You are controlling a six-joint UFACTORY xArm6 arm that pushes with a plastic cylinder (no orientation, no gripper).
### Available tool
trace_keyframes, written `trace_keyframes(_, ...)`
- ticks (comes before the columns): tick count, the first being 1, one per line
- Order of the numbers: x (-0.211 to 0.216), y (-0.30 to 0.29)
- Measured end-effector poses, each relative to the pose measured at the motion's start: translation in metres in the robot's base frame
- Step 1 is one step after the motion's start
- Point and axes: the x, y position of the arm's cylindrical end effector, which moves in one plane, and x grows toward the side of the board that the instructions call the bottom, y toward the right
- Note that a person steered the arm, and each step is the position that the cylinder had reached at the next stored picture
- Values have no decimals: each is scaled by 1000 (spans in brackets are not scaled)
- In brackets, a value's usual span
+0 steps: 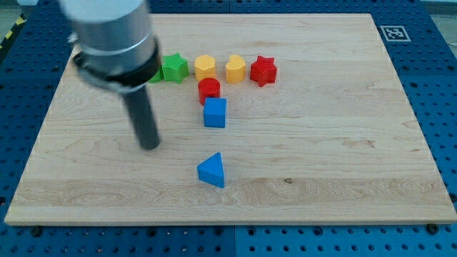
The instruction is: Slide the blue triangle into the blue cube
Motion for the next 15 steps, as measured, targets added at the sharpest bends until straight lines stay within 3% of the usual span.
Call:
trace_keyframes(1,69,-7)
trace_keyframes(2,86,43)
trace_keyframes(5,83,118)
trace_keyframes(9,40,135)
trace_keyframes(13,49,120)
trace_keyframes(15,17,120)
